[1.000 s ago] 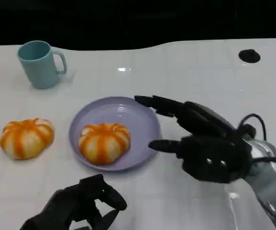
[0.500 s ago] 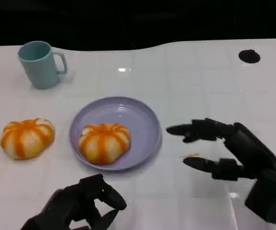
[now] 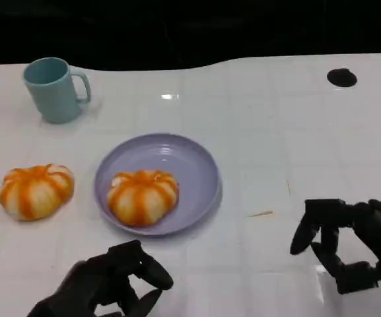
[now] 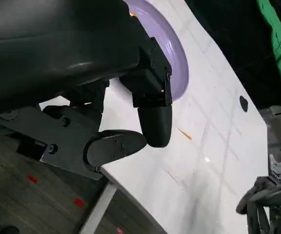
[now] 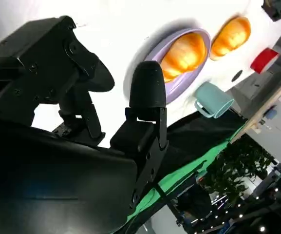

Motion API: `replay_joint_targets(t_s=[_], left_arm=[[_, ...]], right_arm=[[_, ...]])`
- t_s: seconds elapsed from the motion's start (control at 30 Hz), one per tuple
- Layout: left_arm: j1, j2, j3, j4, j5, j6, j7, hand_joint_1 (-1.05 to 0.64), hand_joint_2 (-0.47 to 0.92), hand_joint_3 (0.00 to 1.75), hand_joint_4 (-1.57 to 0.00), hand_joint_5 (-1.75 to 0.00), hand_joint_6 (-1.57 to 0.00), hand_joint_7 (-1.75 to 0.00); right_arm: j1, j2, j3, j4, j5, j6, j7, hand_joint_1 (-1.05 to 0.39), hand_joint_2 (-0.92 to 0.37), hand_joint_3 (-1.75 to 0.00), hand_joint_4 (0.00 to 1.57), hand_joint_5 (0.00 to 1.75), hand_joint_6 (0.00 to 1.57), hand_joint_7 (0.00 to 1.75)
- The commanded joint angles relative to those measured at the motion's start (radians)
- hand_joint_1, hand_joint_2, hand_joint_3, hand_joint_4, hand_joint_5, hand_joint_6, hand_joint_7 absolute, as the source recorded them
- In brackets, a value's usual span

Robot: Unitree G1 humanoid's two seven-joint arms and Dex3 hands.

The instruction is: Grasp the bread from the table and place it into the plate.

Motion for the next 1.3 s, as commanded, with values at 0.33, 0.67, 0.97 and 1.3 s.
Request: replay_joint_targets(t_s=[0.33, 0.67, 0.97, 1.3], left_arm=[[0.014, 0.015, 0.024, 0.019, -0.021, -0.033, -0.007, -0.25, 0.84, 0.60, -0.64, -1.75, -0.65, -1.25], [-0.004, 0.019, 0.034, 0.037, -0.029, -0.031, -0.008, -0.24, 0.83, 0.59, -0.66, -1.75, -0.65, -1.25], [-0.012, 0.024, 0.037, 0.063, -0.029, -0.065, -0.008, -0.25, 0.83, 0.59, -0.66, -1.75, -0.65, -1.25], [-0.016, 0.033, 0.052, 0.055, -0.043, -0.056, -0.010, -0.30, 0.83, 0.59, -0.63, -1.74, -0.65, -1.25]], right_arm=[[0.111, -0.002, -0.031, -0.066, -0.137, 0.060, -0.120, 0.09, -0.21, -1.51, 0.95, 1.75, 0.85, 1.49], [0.098, -0.001, -0.017, -0.020, -0.166, 0.036, -0.167, 0.08, -0.21, -1.49, 0.93, 1.75, 0.82, 1.52], [0.088, 0.005, -0.005, -0.004, -0.197, 0.021, -0.204, 0.10, -0.17, -1.49, 0.95, 1.75, 0.85, 1.47], [0.076, 0.005, 0.002, -0.025, -0.203, 0.051, -0.191, 0.11, -0.17, -1.50, 0.95, 1.75, 0.86, 1.46]])
